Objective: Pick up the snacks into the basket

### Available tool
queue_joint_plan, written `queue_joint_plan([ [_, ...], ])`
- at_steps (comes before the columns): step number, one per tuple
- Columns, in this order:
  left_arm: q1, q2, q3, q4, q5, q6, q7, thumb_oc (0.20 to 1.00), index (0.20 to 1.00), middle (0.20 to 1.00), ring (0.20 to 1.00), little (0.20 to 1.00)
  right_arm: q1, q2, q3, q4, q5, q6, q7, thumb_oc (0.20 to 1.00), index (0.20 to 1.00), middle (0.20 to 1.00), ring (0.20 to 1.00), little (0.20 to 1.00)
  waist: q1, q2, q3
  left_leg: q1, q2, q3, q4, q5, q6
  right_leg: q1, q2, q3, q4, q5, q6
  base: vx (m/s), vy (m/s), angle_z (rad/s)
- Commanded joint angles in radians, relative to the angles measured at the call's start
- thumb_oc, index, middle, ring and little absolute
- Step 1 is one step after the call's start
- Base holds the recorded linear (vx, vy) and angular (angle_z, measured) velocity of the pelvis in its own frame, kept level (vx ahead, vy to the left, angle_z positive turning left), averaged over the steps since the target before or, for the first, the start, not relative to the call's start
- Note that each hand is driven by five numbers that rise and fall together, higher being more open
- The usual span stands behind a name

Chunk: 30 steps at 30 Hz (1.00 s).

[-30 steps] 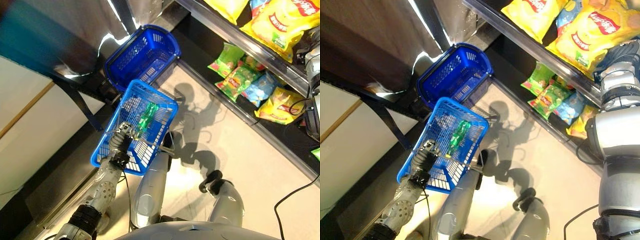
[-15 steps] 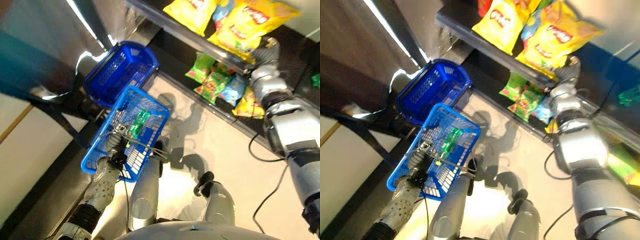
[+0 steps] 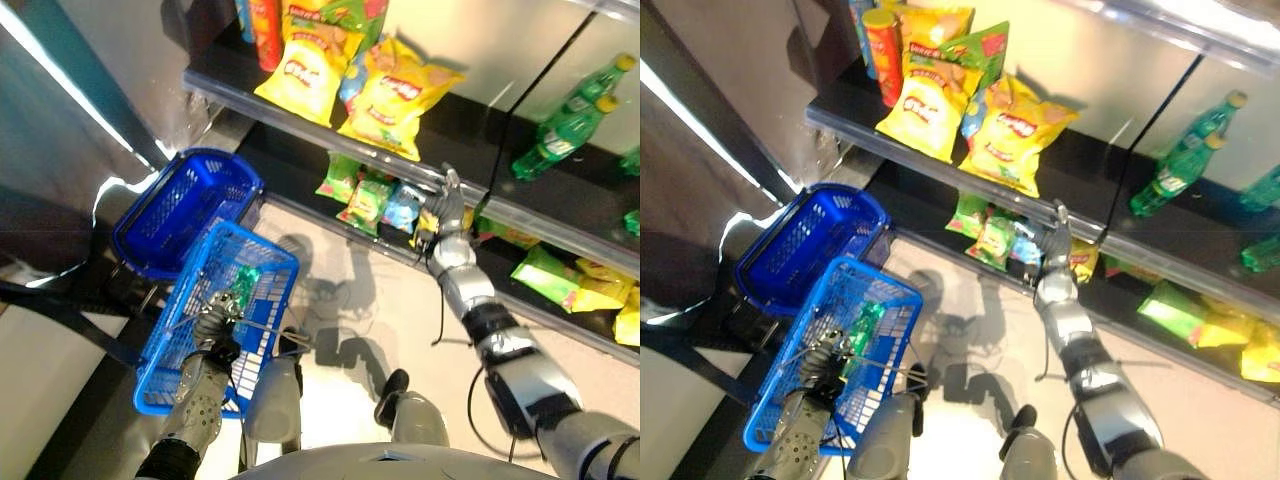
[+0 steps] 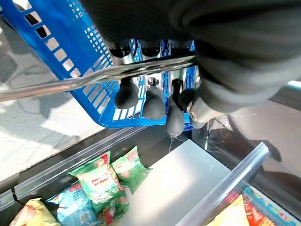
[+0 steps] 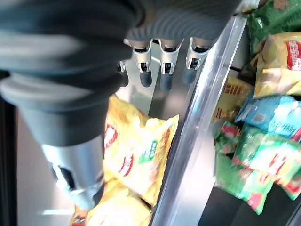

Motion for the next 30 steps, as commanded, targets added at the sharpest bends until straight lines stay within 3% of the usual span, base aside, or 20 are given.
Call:
queue_joint_plan([
  [1,-0.096,-0.028,-0.012,-0.172,0.146,-0.098,-0.068,0.2,0.2,0.2,0.2,0.2,-0.011,-0.034,-0.023,-0.061,-0.039,-0.063,0.014,1.0,1.0,1.0,1.0,1.0,-0.021,0.029,-0.061,0.09,-0.009,0.009,-0.1,-0.003,0.038,0.035,-0.039,0.027,0.029,0.113,0.054,0.12,-0.01,-0.09],
  [6,-0.037,-0.075,0.063,-0.126,0.175,-0.111,-0.059,0.2,0.2,0.2,0.2,0.2,0.229,-0.014,-0.039,-0.175,-0.072,-0.082,0.082,1.0,1.0,1.0,1.0,1.0,-0.047,0.031,-0.114,0.171,-0.016,0.052,-0.217,0.038,0.027,0.071,-0.019,0.053,-0.076,0.174,0.076,0.08,0.002,-0.28],
  [11,-0.012,-0.118,0.084,-0.076,0.187,-0.117,-0.057,0.2,0.2,0.2,0.2,0.2,0.336,0.03,0.007,-0.178,-0.068,-0.085,0.13,1.0,1.0,1.0,1.0,1.0,-0.058,0.037,-0.148,0.21,-0.025,0.071,-0.324,0.074,0.016,0.081,0.0,0.076,-0.161,0.148,0.077,0.02,0.021,-0.26],
  [20,0.001,-0.149,0.065,-0.072,0.18,-0.119,-0.056,0.2,0.2,0.2,0.2,0.2,0.413,0.035,0.04,-0.222,-0.07,-0.094,0.148,1.0,1.0,1.0,1.0,1.0,-0.075,0.033,-0.153,0.216,-0.038,0.055,-0.326,0.071,0.02,0.107,-0.003,0.076,-0.169,0.165,0.079,0.04,0.003,-0.07],
  [23,-0.004,-0.15,0.055,-0.076,0.19,-0.123,-0.045,0.2,0.2,0.2,0.2,0.2,0.425,0.03,0.042,-0.252,-0.074,-0.097,0.145,1.0,1.0,1.0,1.0,1.0,-0.085,0.034,-0.148,0.221,-0.067,0.046,-0.328,0.058,0.041,0.078,-0.04,0.101,-0.08,0.212,0.092,0.07,0.193,0.08],
  [24,-0.001,-0.15,0.045,-0.078,0.196,-0.12,-0.042,0.2,0.2,0.2,0.2,0.2,0.435,0.027,0.037,-0.259,-0.073,-0.098,0.143,1.0,1.0,1.0,1.0,1.0,-0.092,0.043,-0.138,0.244,-0.097,0.042,-0.336,0.041,0.069,0.028,-0.073,0.136,0.053,0.276,0.098,0.05,0.179,0.19],
  [25,-0.001,-0.15,0.045,-0.078,0.196,-0.12,-0.042,0.2,0.2,0.2,0.2,0.2,0.435,0.027,0.037,-0.259,-0.073,-0.098,0.143,1.0,1.0,1.0,1.0,1.0,-0.09,0.043,-0.141,0.241,-0.096,0.043,-0.336,0.042,0.069,0.024,-0.073,0.137,0.051,0.279,0.097,0.11,0.409,0.11],
  [26,0.007,-0.15,0.034,-0.083,0.199,-0.112,-0.041,0.2,0.2,0.2,0.2,0.2,0.458,0.028,0.038,-0.281,-0.076,-0.097,0.139,1.0,1.0,1.0,1.0,1.0,-0.107,0.059,-0.118,0.273,-0.125,0.036,-0.336,0.022,0.099,-0.047,-0.1,0.184,0.232,0.364,0.098,0.05,0.235,-0.03],
  [27,0.007,-0.15,0.034,-0.083,0.199,-0.112,-0.041,0.2,0.2,0.2,0.2,0.2,0.457,0.028,0.038,-0.282,-0.076,-0.097,0.139,1.0,1.0,1.0,1.0,1.0,-0.105,0.059,-0.121,0.27,-0.124,0.038,-0.336,0.024,0.099,-0.05,-0.099,0.186,0.23,0.367,0.097,0.06,0.411,-0.02],
  [28,0.017,-0.143,0.018,-0.091,0.206,-0.108,-0.046,0.2,0.2,0.2,0.2,0.2,0.468,0.031,0.049,-0.305,-0.078,-0.099,0.141,1.0,1.0,1.0,1.0,1.0,-0.129,0.084,-0.079,0.287,-0.118,0.034,-0.336,0.017,0.115,-0.141,-0.075,0.217,0.363,0.403,0.097,0.02,0.197,0.05],
  [30,0.016,-0.142,0.015,-0.086,0.21,-0.107,-0.044,0.2,0.2,0.2,0.2,0.2,0.466,0.031,0.052,-0.306,-0.078,-0.099,0.142,1.0,1.0,1.0,1.0,1.0,-0.137,0.088,-0.07,0.291,-0.113,0.032,-0.336,0.014,0.113,-0.181,-0.05,0.235,0.365,0.372,0.092,0.05,0.105,0.12],
])
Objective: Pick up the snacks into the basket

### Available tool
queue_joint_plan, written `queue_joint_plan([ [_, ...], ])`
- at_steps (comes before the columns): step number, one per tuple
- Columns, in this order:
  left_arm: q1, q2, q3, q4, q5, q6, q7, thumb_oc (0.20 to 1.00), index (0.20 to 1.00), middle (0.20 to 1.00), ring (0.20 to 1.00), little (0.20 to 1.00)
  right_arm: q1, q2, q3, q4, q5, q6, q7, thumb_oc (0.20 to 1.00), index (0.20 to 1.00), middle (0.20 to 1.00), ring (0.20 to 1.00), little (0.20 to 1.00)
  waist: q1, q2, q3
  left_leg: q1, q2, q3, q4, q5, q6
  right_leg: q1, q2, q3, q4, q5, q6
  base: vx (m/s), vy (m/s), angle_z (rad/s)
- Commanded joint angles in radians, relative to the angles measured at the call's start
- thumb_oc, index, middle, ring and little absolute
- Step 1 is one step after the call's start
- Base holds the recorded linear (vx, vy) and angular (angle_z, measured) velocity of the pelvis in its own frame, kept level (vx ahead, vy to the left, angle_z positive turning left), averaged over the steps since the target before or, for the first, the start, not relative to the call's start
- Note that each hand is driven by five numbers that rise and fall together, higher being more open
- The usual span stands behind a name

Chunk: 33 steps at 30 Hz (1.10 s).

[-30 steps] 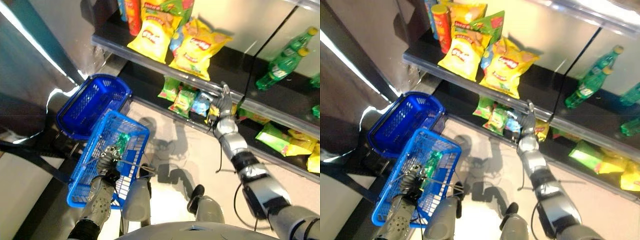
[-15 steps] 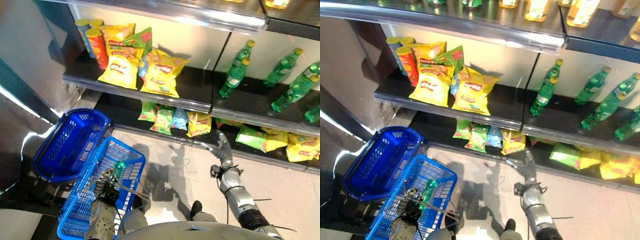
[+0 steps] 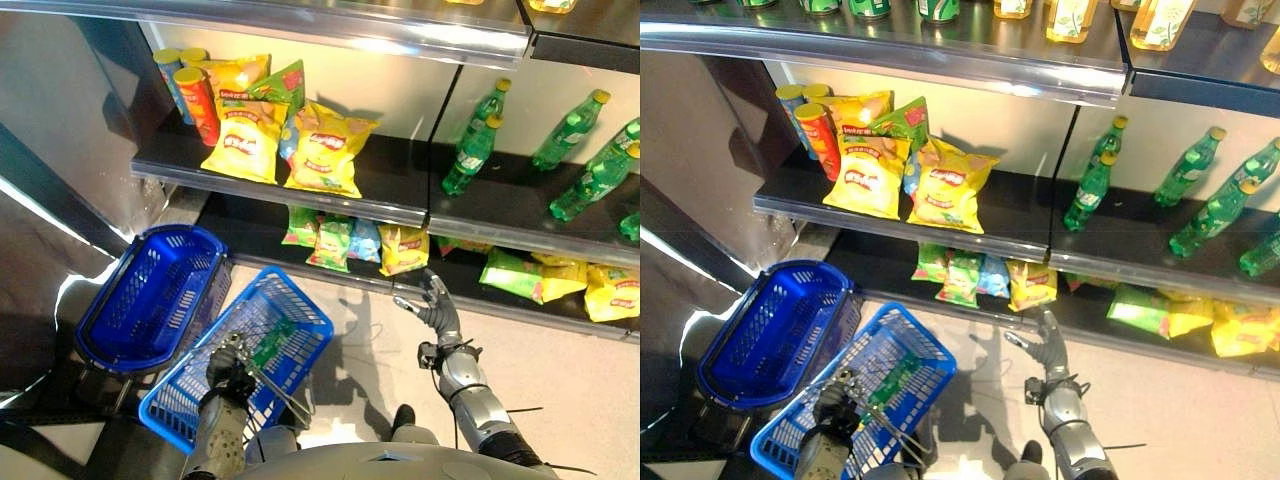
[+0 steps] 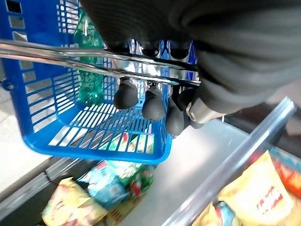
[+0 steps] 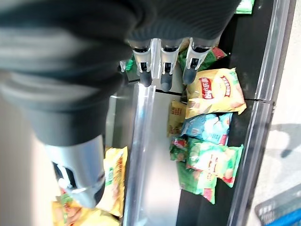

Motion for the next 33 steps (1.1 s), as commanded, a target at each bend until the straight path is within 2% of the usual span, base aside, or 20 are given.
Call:
queue_joint_plan([
  [1,-0.052,0.048,0.045,-0.177,0.062,-0.107,-0.047,0.2,0.2,0.2,0.2,0.2,-0.035,0.017,0.002,-0.073,-0.022,-0.063,-0.005,1.0,1.0,1.0,1.0,1.0,-0.007,0.008,0.044,0.062,-0.018,-0.049,-0.017,-0.066,0.042,-0.029,0.083,0.06,-0.007,0.165,0.036,0.19,-0.062,-0.07],
  [2,-0.053,0.05,0.054,-0.178,0.07,-0.112,-0.048,0.2,0.2,0.2,0.2,0.2,-0.045,0.015,0.005,-0.064,-0.01,-0.06,-0.004,1.0,1.0,1.0,1.0,1.0,-0.009,-0.005,0.036,0.068,-0.035,-0.045,-0.017,-0.08,0.027,-0.053,0.079,0.008,-0.218,0.148,0.035,0.19,-0.061,-0.18],
  [3,-0.053,0.05,0.054,-0.179,0.07,-0.112,-0.047,0.2,0.2,0.2,0.2,0.2,-0.045,0.016,0.005,-0.064,-0.01,-0.06,-0.004,1.0,1.0,1.0,1.0,1.0,-0.012,0.0,0.038,0.071,-0.03,-0.049,-0.017,-0.082,0.026,-0.041,0.083,-0.001,-0.229,0.15,0.034,0.28,-0.174,-0.14],
  [4,-0.046,0.054,0.072,-0.194,0.078,-0.111,-0.049,0.2,0.2,0.2,0.2,0.2,-0.06,0.013,0.012,-0.06,-0.015,-0.054,-0.005,1.0,1.0,1.0,1.0,1.0,-0.012,-0.012,0.037,0.088,-0.024,-0.043,-0.017,-0.106,0.001,-0.042,0.06,-0.084,-0.434,0.161,0.048,0.16,-0.117,0.08],
  [5,-0.045,0.053,0.072,-0.194,0.078,-0.111,-0.049,0.2,0.2,0.2,0.2,0.2,-0.06,0.012,0.012,-0.06,-0.015,-0.054,-0.006,1.0,1.0,1.0,1.0,1.0,-0.012,-0.005,0.041,0.095,-0.015,-0.044,-0.017,-0.111,-0.002,-0.027,0.069,-0.092,-0.445,0.164,0.047,0.19,-0.165,0.16],
  [7,-0.042,0.046,0.093,-0.199,0.075,-0.116,-0.049,0.2,0.2,0.2,0.2,0.2,-0.082,0.019,0.03,-0.035,-0.022,-0.05,-0.007,1.0,1.0,1.0,1.0,1.0,0.005,-0.038,0.034,0.122,-0.026,-0.031,-0.017,-0.136,-0.007,0.016,0.064,-0.104,-0.531,0.18,0.052,0.17,-0.131,0.02],
  [9,-0.047,0.029,0.1,-0.19,0.056,-0.126,-0.039,0.2,0.2,0.2,0.2,0.2,-0.101,0.019,0.035,-0.012,-0.021,-0.048,-0.011,1.0,1.0,1.0,1.0,1.0,0.018,-0.047,0.027,0.134,-0.031,-0.035,-0.017,-0.134,-0.003,0.029,0.063,-0.075,-0.505,0.199,0.054,0.14,-0.085,-0.08],
  [12,-0.045,0.022,0.111,-0.202,0.046,-0.126,-0.041,0.2,0.2,0.2,0.2,0.2,-0.103,0.006,0.022,-0.025,-0.028,-0.043,-0.012,1.0,1.0,1.0,1.0,1.0,0.019,-0.047,0.017,0.141,-0.022,-0.041,-0.017,-0.14,-0.01,0.048,0.061,-0.095,-0.514,0.193,0.051,0.13,-0.072,0.05],
  [15,-0.041,0.013,0.106,-0.203,0.038,-0.118,-0.044,0.2,0.2,0.2,0.2,0.2,-0.098,-0.006,-0.003,-0.036,-0.029,-0.046,-0.015,1.0,1.0,1.0,1.0,1.0,0.014,-0.038,0.014,0.133,-0.012,-0.058,-0.017,-0.14,-0.008,0.031,0.055,-0.107,-0.457,0.161,0.047,0.07,-0.046,0.03],
  [19,-0.05,0.011,0.109,-0.199,0.034,-0.114,-0.032,0.2,0.2,0.2,0.2,0.2,-0.1,-0.012,-0.014,-0.048,-0.045,-0.042,-0.022,1.0,1.0,1.0,1.0,1.0,0.013,-0.025,0.027,0.14,0.003,-0.064,-0.017,-0.15,-0.011,-0.007,0.052,-0.089,-0.358,0.104,0.039,0.08,-0.053,0.06],
  [22,-0.056,0.011,0.109,-0.19,0.032,-0.114,-0.029,0.2,0.2,0.2,0.2,0.2,-0.098,-0.01,-0.013,-0.048,-0.045,-0.043,-0.022,1.0,1.0,1.0,1.0,1.0,0.012,-0.024,0.029,0.148,0.017,-0.067,-0.01,-0.156,-0.021,0.0,0.059,-0.098,-0.336,0.075,0.031,0.11,-0.144,0.12],
  [23,-0.066,0.012,0.112,-0.179,0.02,-0.114,-0.032,0.2,0.2,0.2,0.2,0.2,-0.091,-0.013,-0.008,-0.047,-0.043,-0.047,-0.017,1.0,1.0,1.0,1.0,1.0,0.008,-0.03,0.028,0.138,0.051,-0.067,0.054,-0.172,-0.041,0.04,0.087,-0.114,-0.349,0.033,0.011,0.12,-0.177,0.22],
  [24,-0.066,0.012,0.112,-0.179,0.02,-0.114,-0.032,0.2,0.2,0.2,0.2,0.2,-0.091,-0.013,-0.008,-0.047,-0.043,-0.047,-0.017,1.0,1.0,1.0,1.0,1.0,0.008,-0.03,0.028,0.138,0.051,-0.068,0.054,-0.172,-0.041,0.039,0.087,-0.115,-0.349,0.033,0.011,0.15,-0.269,0.36],
  [25,-0.068,0.014,0.112,-0.181,0.016,-0.116,-0.036,0.2,0.2,0.2,0.2,0.2,-0.085,-0.016,-0.004,-0.046,-0.043,-0.05,-0.015,1.0,1.0,1.0,1.0,1.0,0.007,-0.036,0.026,0.118,0.07,-0.067,0.113,-0.172,-0.053,0.074,0.107,-0.123,-0.37,0.016,-0.002,0.12,-0.322,0.47],
  [26,-0.067,0.017,0.113,-0.186,0.012,-0.12,-0.05,0.2,0.2,0.2,0.2,0.2,-0.079,-0.027,0.009,-0.031,-0.028,-0.062,-0.011,1.0,1.0,1.0,1.0,1.0,0.016,-0.041,0.032,0.033,0.136,-0.063,0.318,-0.073,-0.102,0.147,0.161,-0.141,-0.431,-0.01,-0.041,0.12,-0.324,0.52],
  [27,-0.067,0.018,0.113,-0.186,0.012,-0.12,-0.05,0.2,0.2,0.2,0.2,0.2,-0.079,-0.026,0.009,-0.031,-0.028,-0.063,-0.011,1.0,1.0,1.0,1.0,1.0,0.013,-0.042,0.03,0.028,0.134,-0.066,0.318,-0.07,-0.102,0.145,0.16,-0.143,-0.433,-0.008,-0.041,0.1,-0.345,0.53],
  [28,-0.06,0.018,0.105,-0.197,0.006,-0.123,-0.066,0.2,0.2,0.2,0.2,0.2,-0.08,-0.043,0.028,-0.018,-0.03,-0.068,-0.003,1.0,1.0,1.0,1.0,1.0,0.029,-0.051,0.048,-0.047,0.137,-0.09,0.434,0.0,-0.126,0.183,0.167,-0.16,-0.469,-0.013,-0.062,0.06,-0.102,0.38],
  [30,-0.056,0.015,0.097,-0.194,-0.005,-0.119,-0.065,0.2,0.2,0.2,0.2,0.2,-0.085,-0.051,0.044,-0.008,-0.036,-0.064,0.004,1.0,1.0,1.0,1.0,1.0,0.027,-0.054,0.033,-0.077,0.163,-0.075,0.293,-0.009,-0.129,0.195,0.152,-0.168,-0.495,-0.013,-0.042,0.16,0.018,0.07],
  [32,-0.042,0.008,0.102,-0.195,-0.004,-0.109,-0.059,0.2,0.2,0.2,0.2,0.2,-0.083,-0.058,0.044,-0.017,-0.049,-0.057,0.004,1.0,1.0,1.0,1.0,1.0,0.041,-0.042,0.015,-0.091,0.187,-0.043,0.103,0.036,-0.14,0.216,0.153,-0.153,-0.501,-0.029,-0.023,0.2,0.123,-0.23],
  [33,-0.041,0.007,0.101,-0.195,-0.004,-0.109,-0.059,0.2,0.2,0.2,0.2,0.2,-0.082,-0.059,0.044,-0.018,-0.049,-0.057,0.004,1.0,1.0,1.0,1.0,1.0,0.044,-0.043,0.017,-0.082,0.187,-0.039,0.094,0.04,-0.14,0.218,0.153,-0.151,-0.501,-0.029,-0.023,0.18,0.094,-0.18],
])
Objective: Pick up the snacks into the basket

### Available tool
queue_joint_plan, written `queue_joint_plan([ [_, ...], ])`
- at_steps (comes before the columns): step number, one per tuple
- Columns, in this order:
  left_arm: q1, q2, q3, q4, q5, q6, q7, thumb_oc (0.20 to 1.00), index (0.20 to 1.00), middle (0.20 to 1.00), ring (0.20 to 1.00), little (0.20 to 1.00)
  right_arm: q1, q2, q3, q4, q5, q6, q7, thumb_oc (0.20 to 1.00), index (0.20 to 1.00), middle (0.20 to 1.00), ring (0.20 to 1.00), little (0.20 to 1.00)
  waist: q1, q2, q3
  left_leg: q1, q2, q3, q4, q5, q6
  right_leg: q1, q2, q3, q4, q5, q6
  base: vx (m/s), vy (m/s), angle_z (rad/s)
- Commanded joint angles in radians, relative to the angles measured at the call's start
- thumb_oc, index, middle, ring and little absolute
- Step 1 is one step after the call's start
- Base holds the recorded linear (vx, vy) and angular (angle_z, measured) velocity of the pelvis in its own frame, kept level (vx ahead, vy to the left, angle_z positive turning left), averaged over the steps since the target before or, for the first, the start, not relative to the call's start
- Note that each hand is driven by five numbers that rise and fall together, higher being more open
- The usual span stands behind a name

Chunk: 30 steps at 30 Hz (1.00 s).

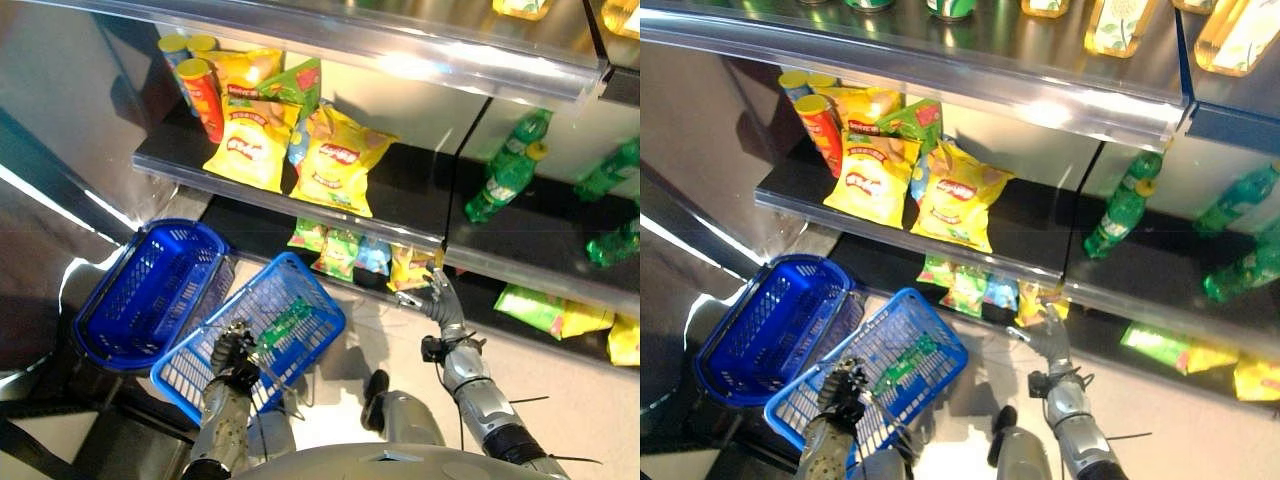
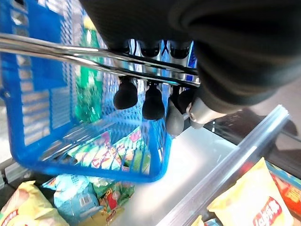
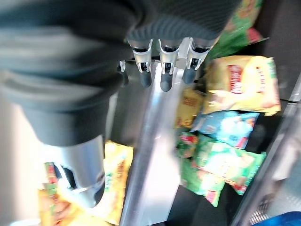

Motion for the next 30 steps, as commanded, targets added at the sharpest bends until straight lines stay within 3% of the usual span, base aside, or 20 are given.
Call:
queue_joint_plan([
  [1,0.0,-0.01,0.018,-0.185,0.005,-0.077,-0.05,0.2,0.2,0.2,0.2,0.2,0.019,-0.027,0.0,-0.07,-0.044,-0.041,0.005,1.0,1.0,1.0,1.0,1.0,-0.002,0.009,-0.034,0.035,0.014,0.058,-0.168,0.168,0.009,0.09,-0.078,0.03,-0.107,0.129,0.172,0.13,0.07,-0.2],
  [5,0.026,-0.011,0.024,-0.197,0.017,-0.074,-0.054,0.2,0.2,0.2,0.2,0.2,0.049,-0.019,-0.013,-0.072,-0.063,-0.029,0.013,1.0,1.0,1.0,1.0,1.0,-0.005,0.023,-0.065,0.106,-0.012,0.095,-0.258,0.165,0.022,0.108,-0.083,0.024,-0.127,0.137,0.179,0.12,0.082,-0.38],
  [11,0.041,-0.009,0.043,-0.196,0.027,-0.071,-0.052,0.2,0.2,0.2,0.2,0.2,0.058,-0.009,-0.012,-0.055,-0.089,-0.02,0.014,1.0,1.0,1.0,1.0,1.0,0.007,0.014,-0.078,0.142,-0.031,0.114,-0.283,0.149,0.032,0.127,-0.092,0.027,-0.152,0.149,0.189,0.06,0.054,-0.01],
  [30,0.035,0.0,0.03,-0.187,0.044,-0.07,-0.064,0.2,0.2,0.2,0.2,0.2,0.017,-0.06,0.028,0.013,-0.305,0.009,-0.008,1.0,1.0,1.0,1.0,1.0,0.035,-0.002,-0.092,0.128,-0.038,0.07,-0.284,0.132,0.032,0.15,-0.092,-0.007,-0.197,0.17,0.209,0.02,-0.002,0.04],
])
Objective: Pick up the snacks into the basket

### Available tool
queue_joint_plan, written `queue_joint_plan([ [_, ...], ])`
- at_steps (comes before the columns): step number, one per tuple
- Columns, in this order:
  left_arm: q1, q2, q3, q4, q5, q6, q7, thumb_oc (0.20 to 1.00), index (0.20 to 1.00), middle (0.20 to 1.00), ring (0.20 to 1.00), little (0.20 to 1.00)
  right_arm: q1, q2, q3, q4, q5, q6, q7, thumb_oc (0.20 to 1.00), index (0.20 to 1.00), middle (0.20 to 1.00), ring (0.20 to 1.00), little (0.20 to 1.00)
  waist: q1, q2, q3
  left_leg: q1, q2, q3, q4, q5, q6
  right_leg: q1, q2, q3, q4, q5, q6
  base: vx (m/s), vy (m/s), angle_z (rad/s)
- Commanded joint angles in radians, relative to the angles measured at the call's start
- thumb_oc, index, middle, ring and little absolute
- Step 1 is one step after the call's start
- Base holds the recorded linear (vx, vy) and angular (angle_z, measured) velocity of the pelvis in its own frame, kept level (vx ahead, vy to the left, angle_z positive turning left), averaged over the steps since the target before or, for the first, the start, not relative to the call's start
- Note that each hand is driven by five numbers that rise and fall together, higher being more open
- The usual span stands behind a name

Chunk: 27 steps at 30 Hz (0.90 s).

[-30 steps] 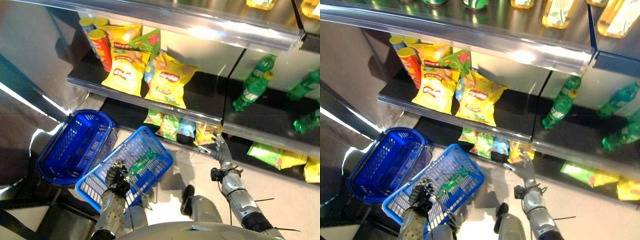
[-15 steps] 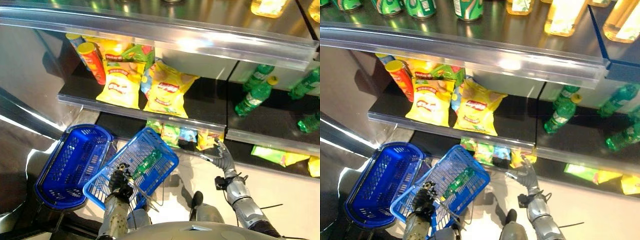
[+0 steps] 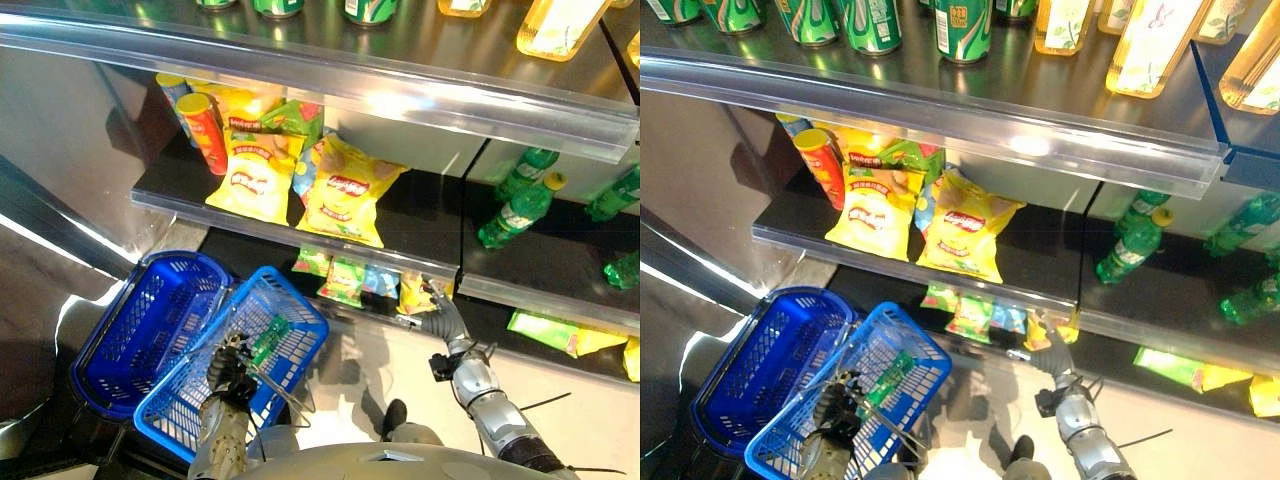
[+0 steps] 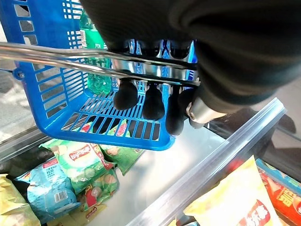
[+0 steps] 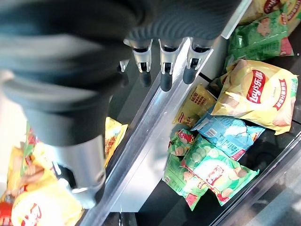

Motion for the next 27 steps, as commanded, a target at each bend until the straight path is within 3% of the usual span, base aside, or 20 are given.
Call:
queue_joint_plan([
  [1,-0.051,0.034,-0.001,-0.157,0.036,-0.089,-0.058,0.2,0.2,0.2,0.2,0.2,-0.077,-0.022,0.024,0.002,-0.074,-0.014,-0.032,1.0,1.0,1.0,1.0,1.0,0.026,-0.034,-0.017,-0.021,0.021,-0.002,-0.002,0.004,0.003,-0.013,-0.078,0.006,0.005,0.082,0.087,0.0,0.0,0.0],
  [7,-0.067,0.031,0.004,-0.159,0.038,-0.093,-0.055,0.2,0.2,0.2,0.2,0.2,-0.109,-0.02,0.026,0.028,-0.08,-0.013,-0.042,1.0,1.0,1.0,1.0,1.0,0.034,-0.039,-0.018,-0.016,0.018,-0.005,-0.002,-0.002,0.006,-0.015,-0.082,0.006,0.018,0.078,0.092,0.0,0.001,0.01],
  [11,-0.11,0.065,-0.013,-0.187,0.033,-0.11,-0.046,0.2,0.2,0.2,0.2,0.2,-0.151,-0.034,0.032,-0.003,-0.068,-0.015,-0.05,1.0,1.0,1.0,1.0,1.0,0.04,-0.042,0.075,-0.124,0.03,-0.033,0.179,-0.052,0.019,-0.11,-0.124,0.011,0.216,0.002,0.074,-0.17,0.0,0.12],
  [15,-0.126,0.076,-0.036,-0.227,0.003,-0.112,-0.038,0.2,0.2,0.2,0.2,0.2,-0.17,-0.04,0.021,-0.04,-0.063,-0.014,-0.055,1.0,1.0,1.0,1.0,1.0,0.036,-0.035,0.125,-0.246,0.044,-0.07,0.328,-0.098,0.022,-0.19,-0.157,-0.007,0.348,-0.039,0.066,-0.13,-0.003,0.33],
  [27,-0.16,0.069,-0.041,-0.228,-0.011,-0.119,0.002,0.2,0.2,0.2,0.2,0.2,-0.176,-0.031,0.017,-0.092,-0.04,-0.024,-0.068,1.0,1.0,1.0,1.0,1.0,0.021,-0.017,0.162,-0.445,0.092,-0.095,0.587,-0.198,0.022,-0.378,-0.196,0.009,0.609,-0.144,0.043,-0.07,0.005,0.1],
])
